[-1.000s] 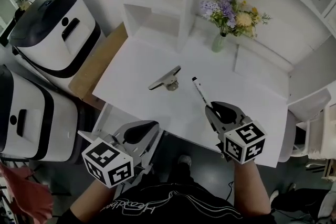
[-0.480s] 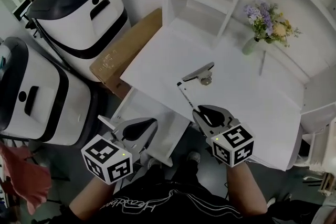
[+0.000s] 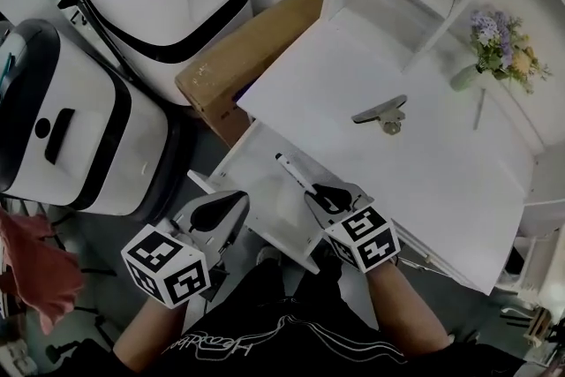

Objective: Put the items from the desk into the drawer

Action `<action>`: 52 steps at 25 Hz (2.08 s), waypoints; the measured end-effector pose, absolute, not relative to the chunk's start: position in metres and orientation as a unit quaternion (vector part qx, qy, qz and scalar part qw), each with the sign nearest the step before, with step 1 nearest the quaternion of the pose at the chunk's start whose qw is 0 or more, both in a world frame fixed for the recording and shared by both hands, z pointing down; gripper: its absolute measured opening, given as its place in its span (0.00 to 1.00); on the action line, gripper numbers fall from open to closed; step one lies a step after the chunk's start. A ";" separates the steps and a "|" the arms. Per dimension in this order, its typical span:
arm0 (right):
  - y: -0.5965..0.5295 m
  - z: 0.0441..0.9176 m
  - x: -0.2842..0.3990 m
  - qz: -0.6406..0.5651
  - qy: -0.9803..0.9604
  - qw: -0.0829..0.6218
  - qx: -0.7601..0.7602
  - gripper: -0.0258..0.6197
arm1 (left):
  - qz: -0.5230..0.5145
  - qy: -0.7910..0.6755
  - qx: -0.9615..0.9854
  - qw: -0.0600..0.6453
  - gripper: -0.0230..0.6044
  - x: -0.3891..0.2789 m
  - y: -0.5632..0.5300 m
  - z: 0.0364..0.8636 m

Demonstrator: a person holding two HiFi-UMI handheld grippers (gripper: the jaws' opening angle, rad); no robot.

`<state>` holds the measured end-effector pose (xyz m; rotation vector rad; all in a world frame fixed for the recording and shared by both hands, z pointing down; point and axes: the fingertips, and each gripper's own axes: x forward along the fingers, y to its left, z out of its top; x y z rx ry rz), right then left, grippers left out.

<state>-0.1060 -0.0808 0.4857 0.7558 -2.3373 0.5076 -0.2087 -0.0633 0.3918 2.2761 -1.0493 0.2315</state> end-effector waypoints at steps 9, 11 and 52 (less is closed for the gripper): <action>-0.077 0.598 -0.154 0.206 -0.865 0.402 0.220 0.16 | 0.096 -0.427 0.835 0.334 0.05 -0.253 -0.067 0.426; -0.078 0.622 -0.160 0.211 -0.858 0.419 0.210 0.16 | 0.100 -0.433 0.829 0.340 0.05 -0.261 -0.067 0.434; -0.067 0.630 -0.181 0.242 -0.870 0.391 0.175 0.40 | 0.095 -0.444 0.820 0.348 0.05 -0.269 -0.070 0.450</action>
